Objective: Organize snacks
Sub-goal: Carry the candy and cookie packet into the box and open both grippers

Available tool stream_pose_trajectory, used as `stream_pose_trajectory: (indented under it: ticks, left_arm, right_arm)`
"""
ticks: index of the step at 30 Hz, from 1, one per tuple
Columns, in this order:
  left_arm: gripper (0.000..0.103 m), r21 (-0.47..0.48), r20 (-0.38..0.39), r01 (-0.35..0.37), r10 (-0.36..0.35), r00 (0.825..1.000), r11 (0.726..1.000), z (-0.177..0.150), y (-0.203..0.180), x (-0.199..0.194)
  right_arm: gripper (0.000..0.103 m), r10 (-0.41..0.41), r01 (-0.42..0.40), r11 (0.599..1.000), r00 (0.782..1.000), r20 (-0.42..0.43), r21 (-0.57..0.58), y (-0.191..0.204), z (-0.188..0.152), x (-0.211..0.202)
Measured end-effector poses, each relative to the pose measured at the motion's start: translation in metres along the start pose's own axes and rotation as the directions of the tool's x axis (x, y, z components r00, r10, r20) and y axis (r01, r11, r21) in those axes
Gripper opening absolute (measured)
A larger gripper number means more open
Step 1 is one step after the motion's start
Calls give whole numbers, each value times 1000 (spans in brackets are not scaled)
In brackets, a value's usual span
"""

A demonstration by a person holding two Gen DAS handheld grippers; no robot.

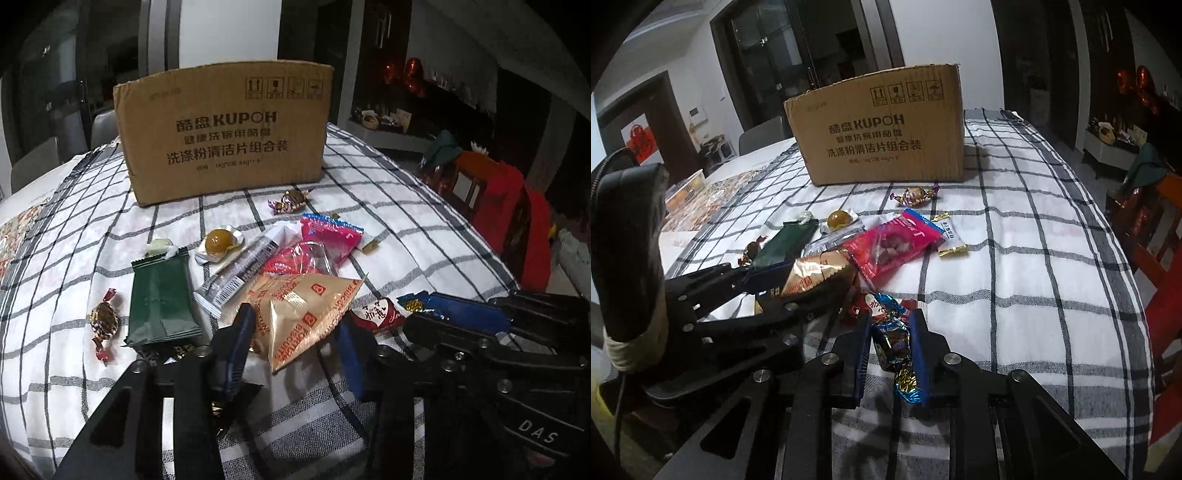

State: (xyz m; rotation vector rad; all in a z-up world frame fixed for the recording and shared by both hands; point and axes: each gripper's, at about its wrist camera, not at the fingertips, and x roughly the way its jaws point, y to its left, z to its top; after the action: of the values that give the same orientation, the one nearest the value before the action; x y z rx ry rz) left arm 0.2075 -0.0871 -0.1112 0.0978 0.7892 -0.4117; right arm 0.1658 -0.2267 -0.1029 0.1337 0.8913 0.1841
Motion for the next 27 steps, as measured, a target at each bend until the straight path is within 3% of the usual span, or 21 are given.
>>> stream_pose_trajectory:
  ticks: [15,27]
  left_arm:
    - [35,-21,125,-22,24,992,1000,20,3,-54]
    - [34,-24,235,-68,72,969,997,51,14,-92]
  right_arm:
    - [22,-18,17,1000,994,107,7,8,19,-32]
    - [22,18,-11,999,974,228,-32,25,58,-53]
